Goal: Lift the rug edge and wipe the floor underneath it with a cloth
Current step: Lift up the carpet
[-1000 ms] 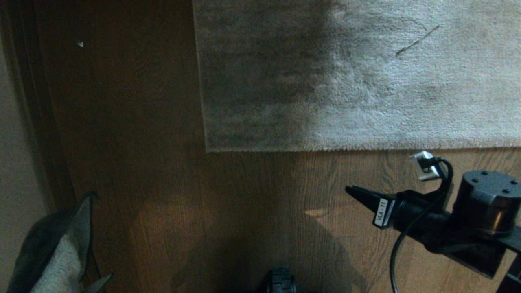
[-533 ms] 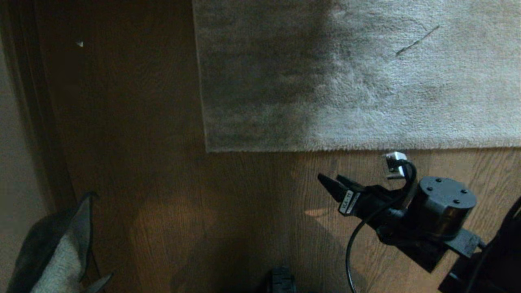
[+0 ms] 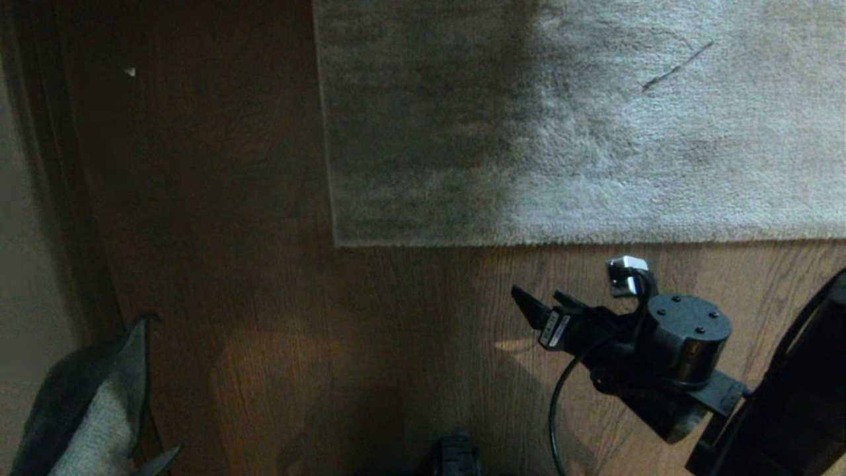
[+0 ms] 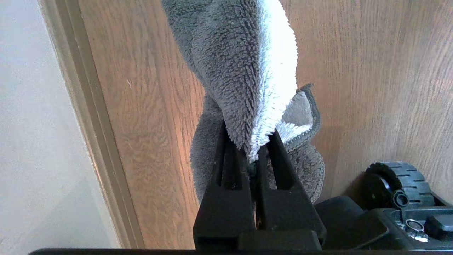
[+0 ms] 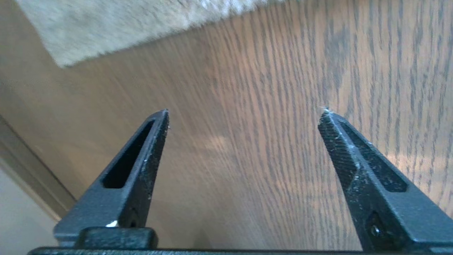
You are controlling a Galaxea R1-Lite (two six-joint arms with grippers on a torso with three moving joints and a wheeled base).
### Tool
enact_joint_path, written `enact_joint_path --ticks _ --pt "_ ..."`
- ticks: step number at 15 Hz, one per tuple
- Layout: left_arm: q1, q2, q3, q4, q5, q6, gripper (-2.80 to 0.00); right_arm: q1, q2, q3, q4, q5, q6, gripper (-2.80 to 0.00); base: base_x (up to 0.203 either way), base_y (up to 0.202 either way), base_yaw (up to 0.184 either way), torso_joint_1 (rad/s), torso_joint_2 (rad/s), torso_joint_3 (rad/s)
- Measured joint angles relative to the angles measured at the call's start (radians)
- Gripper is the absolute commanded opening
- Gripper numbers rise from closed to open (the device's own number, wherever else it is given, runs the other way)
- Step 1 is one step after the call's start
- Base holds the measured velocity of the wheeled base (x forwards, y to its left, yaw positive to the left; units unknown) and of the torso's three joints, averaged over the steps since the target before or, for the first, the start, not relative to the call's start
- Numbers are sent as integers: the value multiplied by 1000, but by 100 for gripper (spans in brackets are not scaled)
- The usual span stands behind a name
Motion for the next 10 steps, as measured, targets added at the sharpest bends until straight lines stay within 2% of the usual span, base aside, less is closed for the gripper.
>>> enact_joint_path --ticks 10 --pt "0 0 0 0 0 0 -280 -9 72 -84 1 -78 -3 0 0 0 0 0 0 0"
